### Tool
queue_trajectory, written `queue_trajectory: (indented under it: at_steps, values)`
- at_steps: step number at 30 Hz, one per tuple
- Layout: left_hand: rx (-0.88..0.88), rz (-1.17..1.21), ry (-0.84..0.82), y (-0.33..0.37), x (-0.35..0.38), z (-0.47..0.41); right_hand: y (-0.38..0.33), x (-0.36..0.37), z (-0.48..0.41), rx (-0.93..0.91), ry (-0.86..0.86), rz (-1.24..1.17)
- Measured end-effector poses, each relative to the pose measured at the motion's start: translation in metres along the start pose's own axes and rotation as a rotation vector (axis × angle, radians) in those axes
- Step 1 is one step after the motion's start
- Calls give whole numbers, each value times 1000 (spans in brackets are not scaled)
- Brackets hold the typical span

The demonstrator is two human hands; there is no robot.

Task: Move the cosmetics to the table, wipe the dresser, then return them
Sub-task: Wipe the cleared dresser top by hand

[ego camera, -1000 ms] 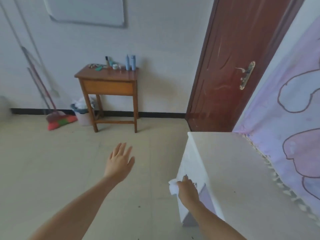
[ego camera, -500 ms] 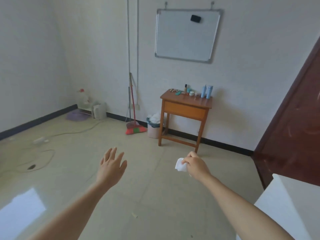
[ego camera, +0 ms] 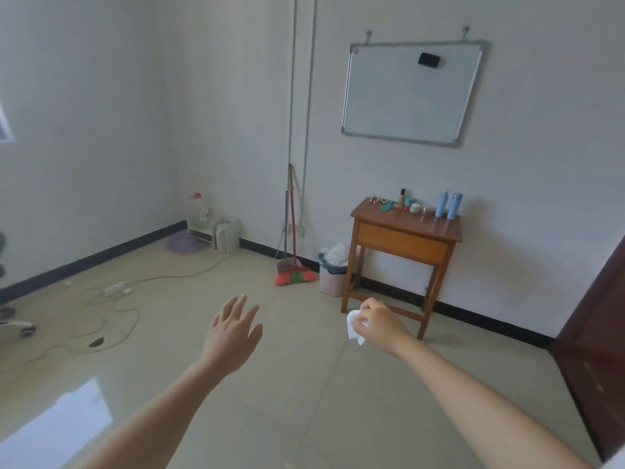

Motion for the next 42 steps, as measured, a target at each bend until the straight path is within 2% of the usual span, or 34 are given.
queue_trajectory:
  at_steps: [7,11,17,22,26,29,37,42]
  values:
    - [51,-64,46,-45,-6,-121,-43,-7,-129,-174,113,50]
    - [21,-82,71,-78,-1,-176,-72,-5,-200,-244,100,97]
    - [-78,-59,39,-155,32,-224,-101,33,-296,-248,21,146]
    - [-101,-46,-14,-243,50,-286,-134,63,-387,-197,26,119]
    - [-106,-26,-81,-308,63,-352,-154,80,-449,-68,9,110]
    - [-99,10,-70,-338,64,-418,-159,86,-498,63,18,73]
    - [88,130,-192,-335,138,-558,-134,82,-599,271,50,-95]
    - [145,163,-211,-327,169,-663,-94,61,-688,314,98,-175]
Point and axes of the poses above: each hand's wrist, its own z-axis away from the middle knuckle, its own x-axis out of the palm, y = z × x, the point moved 3 cm from there along -z, towards the middle knuckle, and after that the axes turned 12 degrees about x, right-handed, at the moved point
